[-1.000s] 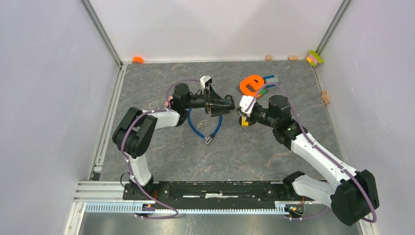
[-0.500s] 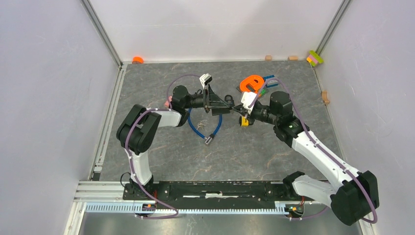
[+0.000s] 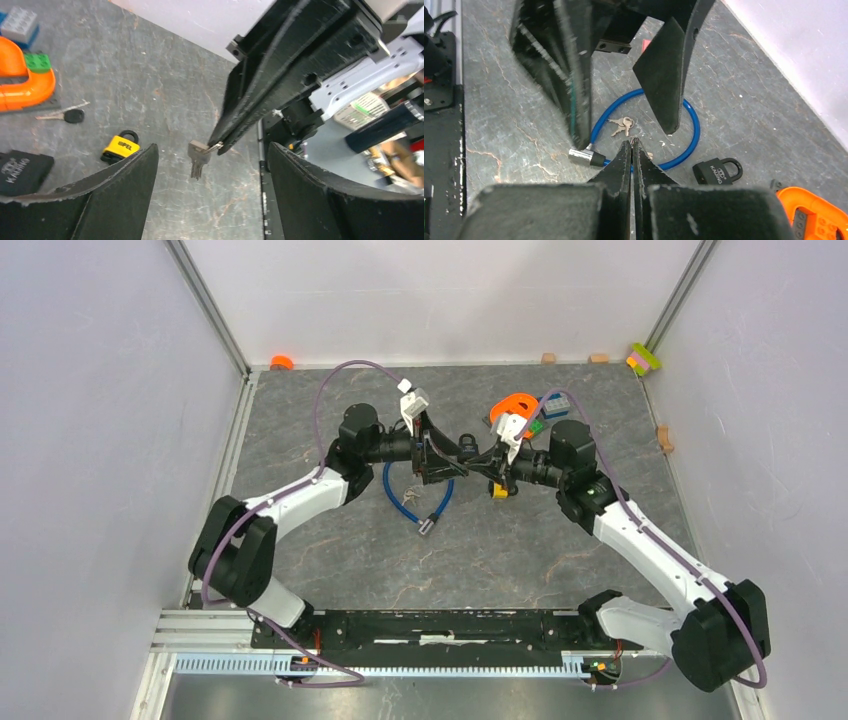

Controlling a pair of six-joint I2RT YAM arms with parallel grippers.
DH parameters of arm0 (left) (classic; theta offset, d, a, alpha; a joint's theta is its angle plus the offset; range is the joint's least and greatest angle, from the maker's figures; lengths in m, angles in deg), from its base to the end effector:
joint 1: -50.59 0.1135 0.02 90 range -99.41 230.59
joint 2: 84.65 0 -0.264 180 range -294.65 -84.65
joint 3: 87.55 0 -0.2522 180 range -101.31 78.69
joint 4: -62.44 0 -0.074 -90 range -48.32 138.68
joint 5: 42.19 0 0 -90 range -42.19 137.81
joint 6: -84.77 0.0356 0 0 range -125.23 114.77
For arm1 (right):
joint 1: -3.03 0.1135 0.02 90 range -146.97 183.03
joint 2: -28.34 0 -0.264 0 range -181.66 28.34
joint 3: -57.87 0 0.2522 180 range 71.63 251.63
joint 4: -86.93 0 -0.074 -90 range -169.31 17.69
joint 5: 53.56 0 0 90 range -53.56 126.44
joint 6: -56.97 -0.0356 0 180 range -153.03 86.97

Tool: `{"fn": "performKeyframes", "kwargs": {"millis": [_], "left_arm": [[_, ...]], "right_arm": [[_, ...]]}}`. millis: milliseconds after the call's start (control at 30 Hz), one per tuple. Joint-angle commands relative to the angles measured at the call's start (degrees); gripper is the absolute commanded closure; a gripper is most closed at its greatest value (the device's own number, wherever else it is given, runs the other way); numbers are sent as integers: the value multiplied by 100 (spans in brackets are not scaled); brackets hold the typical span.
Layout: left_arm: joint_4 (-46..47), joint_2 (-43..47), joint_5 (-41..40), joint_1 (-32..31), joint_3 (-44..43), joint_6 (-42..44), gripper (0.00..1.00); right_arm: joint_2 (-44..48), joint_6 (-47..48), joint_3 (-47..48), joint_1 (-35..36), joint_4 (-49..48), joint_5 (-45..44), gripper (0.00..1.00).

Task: Unlock with the key

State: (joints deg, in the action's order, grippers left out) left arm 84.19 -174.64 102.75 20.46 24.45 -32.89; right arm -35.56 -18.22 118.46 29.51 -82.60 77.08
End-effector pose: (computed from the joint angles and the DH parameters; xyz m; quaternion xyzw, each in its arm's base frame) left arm 0.2866 -0.2000 0.2827 0.3390 0.6215 -0.5887 0.3902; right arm 0.2168 0.1339 0.3120 -0.4607 0.6149 0.3307 0.5480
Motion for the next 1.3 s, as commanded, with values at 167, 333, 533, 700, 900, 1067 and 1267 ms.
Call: {"fn": "performKeyframes", "kwargs": {"millis": [167,333,533,700,900,1067,1267], "left_arm": [[-924,276,-704,-402,198,2260,20],[-883,222,-820,-523,208,2397,28],[-844,119,-802,-582,99,2283,50],[-833,123,-830,-591,98,2275,64],[-800,104,-835,-591,28,2187,72],[-800,83,-809,-592,-42,2151,77],[-835,71,-809,-591,-102,2184,67]], "right_arm": [[-162,-1197,68,-252,-877,491,100],[-138,-1404,3,-368,-1047,602,100],[-125,-1463,-120,-424,-1138,629,100],[-110,-1472,-174,-470,-1158,638,100],[-123,-1472,-227,-479,-1191,655,100],[-132,-1472,-265,-477,-1206,655,100],[-152,-1472,-296,-483,-1235,682,100]]}}
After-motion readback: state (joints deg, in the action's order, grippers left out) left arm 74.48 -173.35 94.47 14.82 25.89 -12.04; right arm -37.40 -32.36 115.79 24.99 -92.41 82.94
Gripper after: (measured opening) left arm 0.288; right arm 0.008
